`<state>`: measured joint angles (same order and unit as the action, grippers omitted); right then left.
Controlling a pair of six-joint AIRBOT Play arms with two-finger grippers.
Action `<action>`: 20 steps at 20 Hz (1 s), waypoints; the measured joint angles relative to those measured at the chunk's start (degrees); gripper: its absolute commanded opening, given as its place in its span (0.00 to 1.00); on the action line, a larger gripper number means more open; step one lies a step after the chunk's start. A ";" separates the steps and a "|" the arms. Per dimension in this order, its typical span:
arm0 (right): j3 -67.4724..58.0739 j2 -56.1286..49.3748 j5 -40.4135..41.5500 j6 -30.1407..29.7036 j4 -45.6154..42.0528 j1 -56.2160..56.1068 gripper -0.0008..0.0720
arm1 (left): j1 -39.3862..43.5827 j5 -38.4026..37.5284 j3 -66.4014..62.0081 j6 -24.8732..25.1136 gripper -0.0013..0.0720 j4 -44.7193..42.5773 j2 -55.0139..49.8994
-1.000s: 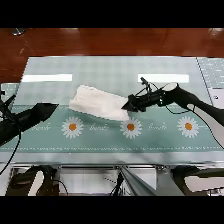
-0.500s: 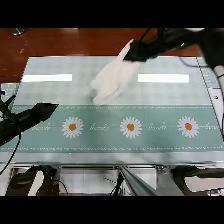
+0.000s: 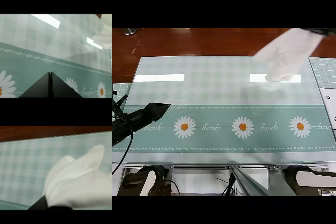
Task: Fold the shirts.
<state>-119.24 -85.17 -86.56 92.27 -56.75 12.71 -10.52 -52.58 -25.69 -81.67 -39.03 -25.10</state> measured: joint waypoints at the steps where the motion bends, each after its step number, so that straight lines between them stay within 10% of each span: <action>1: 0.09 0.68 -1.49 0.59 0.11 3.23 0.03 | 0.00 0.00 0.00 0.00 0.05 0.00 0.00; 20: 43.10 31.54 -14.14 4.07 -23.56 46.03 0.04 | 0.00 0.33 0.00 3.19 0.05 0.00 0.00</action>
<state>-76.14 -53.63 -100.71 96.33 -80.31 58.74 -10.52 -52.25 -25.69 -78.48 -39.03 -25.10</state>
